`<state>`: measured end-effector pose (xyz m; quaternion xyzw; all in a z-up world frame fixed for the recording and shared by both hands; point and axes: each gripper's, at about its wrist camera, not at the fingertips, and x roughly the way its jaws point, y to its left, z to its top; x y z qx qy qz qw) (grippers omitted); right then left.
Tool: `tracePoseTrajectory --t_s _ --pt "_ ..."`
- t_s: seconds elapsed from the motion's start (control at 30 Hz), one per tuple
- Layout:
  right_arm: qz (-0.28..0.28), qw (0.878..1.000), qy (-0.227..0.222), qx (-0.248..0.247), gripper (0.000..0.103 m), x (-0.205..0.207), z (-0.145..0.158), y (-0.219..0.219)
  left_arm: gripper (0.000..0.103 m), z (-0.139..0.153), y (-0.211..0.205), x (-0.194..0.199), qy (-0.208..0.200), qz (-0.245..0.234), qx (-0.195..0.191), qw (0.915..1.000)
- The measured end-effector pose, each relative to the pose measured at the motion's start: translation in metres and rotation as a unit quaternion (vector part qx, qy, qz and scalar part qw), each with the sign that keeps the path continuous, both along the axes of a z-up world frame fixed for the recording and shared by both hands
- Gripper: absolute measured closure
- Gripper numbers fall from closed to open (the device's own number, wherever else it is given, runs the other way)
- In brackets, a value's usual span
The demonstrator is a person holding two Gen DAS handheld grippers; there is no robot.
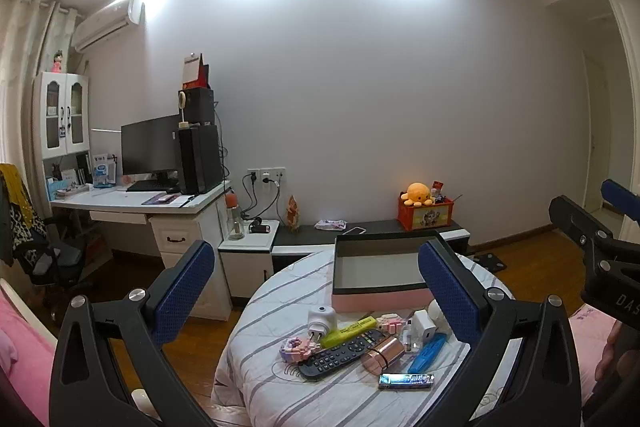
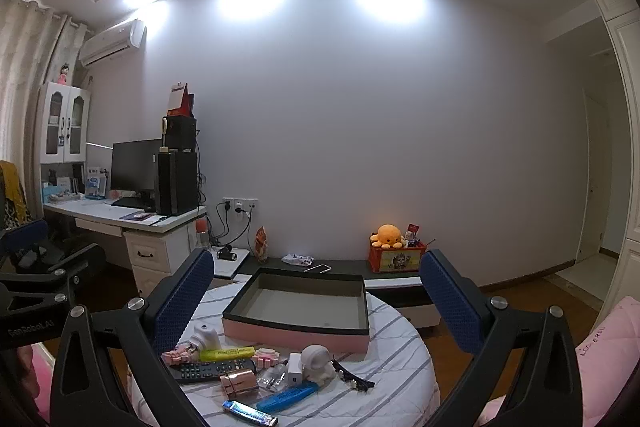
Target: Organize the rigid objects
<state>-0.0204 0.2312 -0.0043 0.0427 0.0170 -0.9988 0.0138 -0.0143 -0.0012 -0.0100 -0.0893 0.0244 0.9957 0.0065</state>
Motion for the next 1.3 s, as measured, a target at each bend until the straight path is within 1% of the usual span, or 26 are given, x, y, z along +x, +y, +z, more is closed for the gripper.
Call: tracePoseTrajectory --t_s 1.3 --pt "0.008 1.000 -0.010 0.019 0.000 -0.007 0.005 -0.012 0.000 0.001 -0.004 -0.005 -0.003 0.007 -0.001 1.0000"
